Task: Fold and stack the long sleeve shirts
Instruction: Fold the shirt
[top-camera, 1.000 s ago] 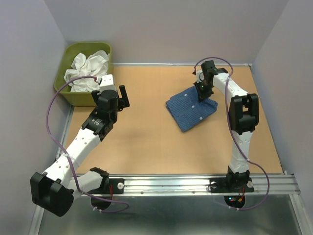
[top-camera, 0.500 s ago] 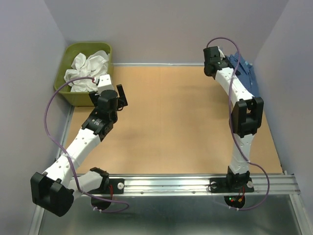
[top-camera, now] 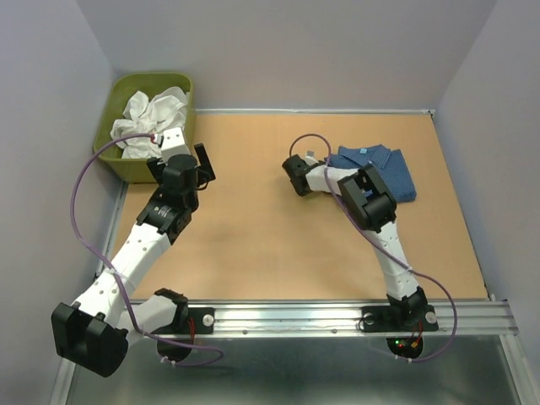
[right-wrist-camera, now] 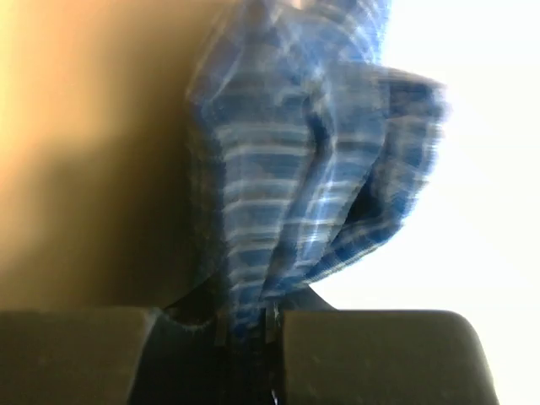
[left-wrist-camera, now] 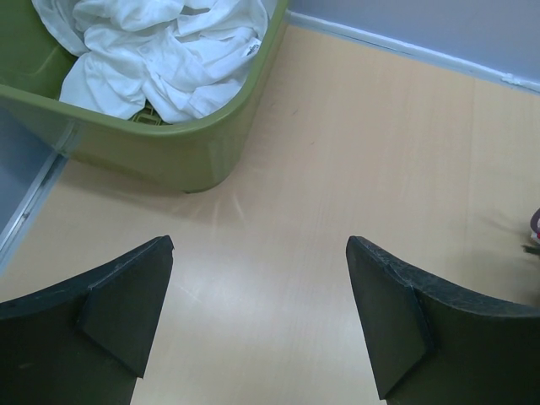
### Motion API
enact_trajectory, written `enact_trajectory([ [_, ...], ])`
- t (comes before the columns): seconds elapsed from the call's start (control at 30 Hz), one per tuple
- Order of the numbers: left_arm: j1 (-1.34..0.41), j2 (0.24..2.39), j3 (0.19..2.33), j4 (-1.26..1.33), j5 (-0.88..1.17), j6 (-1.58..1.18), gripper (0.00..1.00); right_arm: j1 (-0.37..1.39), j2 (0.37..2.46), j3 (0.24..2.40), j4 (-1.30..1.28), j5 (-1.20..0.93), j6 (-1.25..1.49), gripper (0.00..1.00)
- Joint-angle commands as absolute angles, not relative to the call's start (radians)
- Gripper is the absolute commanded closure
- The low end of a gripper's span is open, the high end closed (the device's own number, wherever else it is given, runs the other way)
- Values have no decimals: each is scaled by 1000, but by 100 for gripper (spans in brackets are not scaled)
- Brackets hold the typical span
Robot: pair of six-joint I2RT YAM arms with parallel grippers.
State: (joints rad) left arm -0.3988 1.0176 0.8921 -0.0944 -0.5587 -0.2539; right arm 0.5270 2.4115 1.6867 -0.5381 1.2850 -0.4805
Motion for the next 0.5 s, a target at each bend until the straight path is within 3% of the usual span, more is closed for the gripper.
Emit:
enact_trajectory([
  [0.0, -379, 991, 881, -51, -557, -273, 5, 606, 2350, 1675, -535, 1270, -410, 99],
  [0.1, -368, 994, 881, -51, -549, -275, 5, 701, 2352, 1681, -549, 1174, -387, 97],
  [0.23, -361, 994, 877, -51, -548, -275, 5, 749, 2376, 1742, -650, 1015, -281, 63],
  [0.27, -360, 994, 877, -49, -548, -278, 5, 753, 2381, 1773, -705, 976, -221, 43],
  [0.3, -359, 994, 876, -49, -548, -276, 5, 756, 2379, 1784, -727, 941, -198, 34],
  [0.37, -353, 997, 876, -48, -542, -276, 5, 775, 2364, 1795, -761, 855, -160, 20],
  [0.47, -345, 1002, 876, -48, -531, -279, 5, 805, 2303, 1824, -785, 721, -117, 15],
])
